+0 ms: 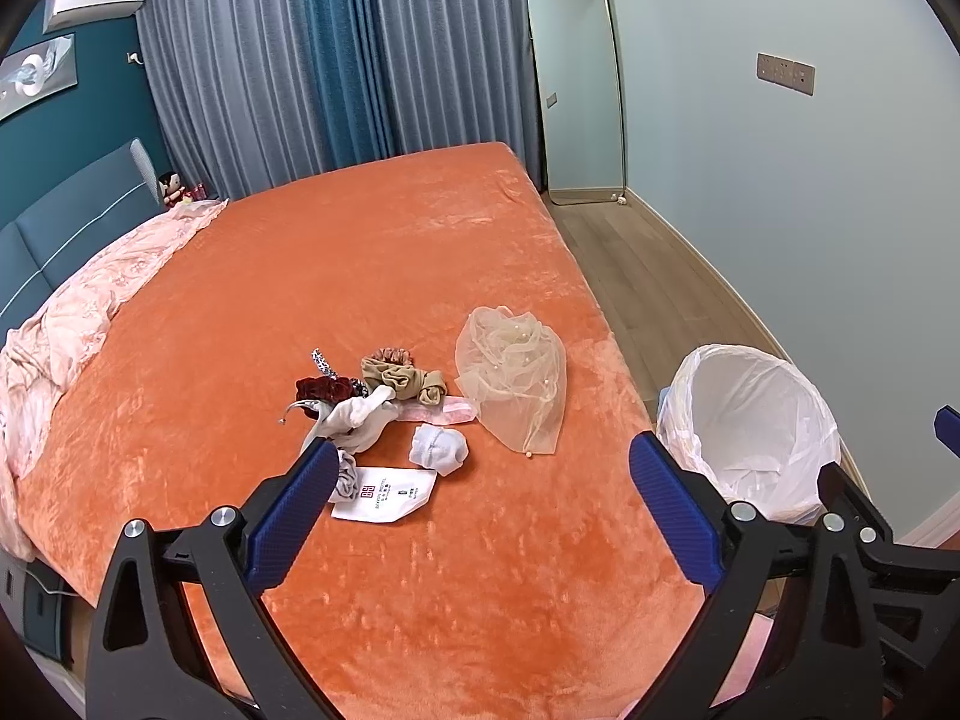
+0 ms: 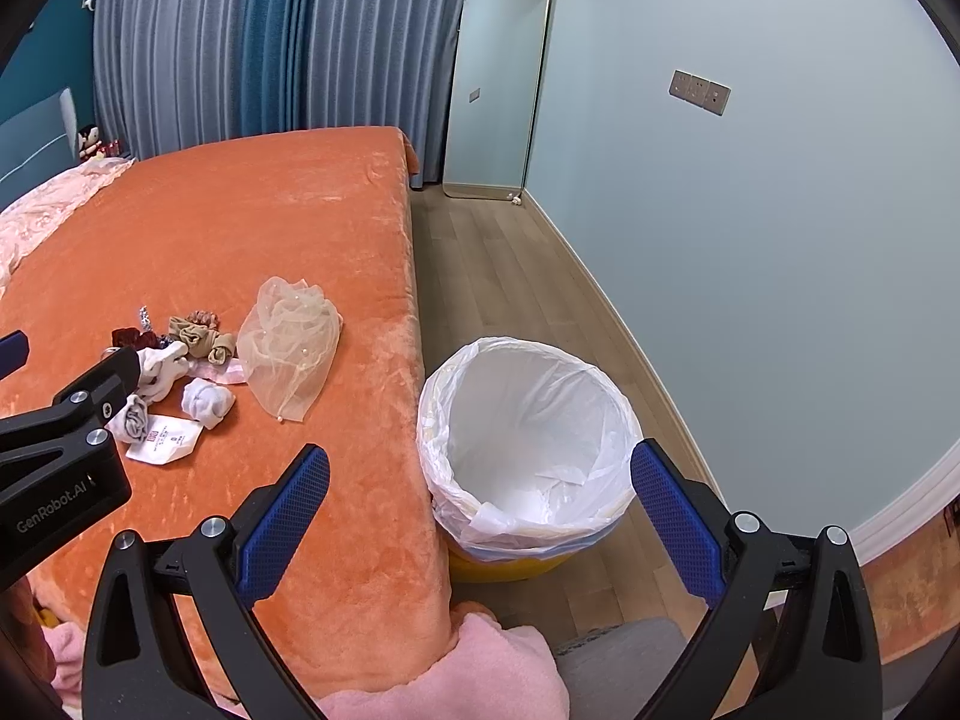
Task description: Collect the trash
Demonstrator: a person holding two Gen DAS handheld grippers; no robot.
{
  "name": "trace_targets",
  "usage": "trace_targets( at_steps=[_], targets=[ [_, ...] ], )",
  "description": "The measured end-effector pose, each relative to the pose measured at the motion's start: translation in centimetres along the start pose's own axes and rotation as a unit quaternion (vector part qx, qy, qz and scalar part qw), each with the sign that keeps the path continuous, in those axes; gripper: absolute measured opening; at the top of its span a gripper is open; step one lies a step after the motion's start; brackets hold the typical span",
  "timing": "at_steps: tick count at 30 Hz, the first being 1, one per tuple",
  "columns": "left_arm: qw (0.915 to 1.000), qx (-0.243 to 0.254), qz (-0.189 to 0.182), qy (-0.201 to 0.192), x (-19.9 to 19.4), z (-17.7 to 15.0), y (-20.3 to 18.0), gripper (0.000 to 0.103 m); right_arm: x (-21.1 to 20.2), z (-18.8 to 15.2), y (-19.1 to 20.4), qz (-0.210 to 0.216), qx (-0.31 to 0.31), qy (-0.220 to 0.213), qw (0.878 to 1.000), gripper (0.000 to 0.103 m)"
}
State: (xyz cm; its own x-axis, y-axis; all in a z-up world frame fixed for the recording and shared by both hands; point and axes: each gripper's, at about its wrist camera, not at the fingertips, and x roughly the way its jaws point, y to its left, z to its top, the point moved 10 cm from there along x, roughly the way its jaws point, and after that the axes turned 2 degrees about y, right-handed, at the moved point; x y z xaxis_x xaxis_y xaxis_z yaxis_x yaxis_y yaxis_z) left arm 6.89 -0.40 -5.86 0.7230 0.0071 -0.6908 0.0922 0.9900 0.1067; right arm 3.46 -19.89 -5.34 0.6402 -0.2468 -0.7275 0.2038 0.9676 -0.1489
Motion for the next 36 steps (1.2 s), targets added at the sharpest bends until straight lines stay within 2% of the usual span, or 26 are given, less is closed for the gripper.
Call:
trace_targets(
  at_steps=[36],
  targets=[
    [1.0000, -0.005, -0.001, -0.004, -0.6, 1.0, 0.7, 0.093, -0.7, 0.8, -0.3, -0.003, -0.003, -0.005, 1.000, 0.096]
  ],
)
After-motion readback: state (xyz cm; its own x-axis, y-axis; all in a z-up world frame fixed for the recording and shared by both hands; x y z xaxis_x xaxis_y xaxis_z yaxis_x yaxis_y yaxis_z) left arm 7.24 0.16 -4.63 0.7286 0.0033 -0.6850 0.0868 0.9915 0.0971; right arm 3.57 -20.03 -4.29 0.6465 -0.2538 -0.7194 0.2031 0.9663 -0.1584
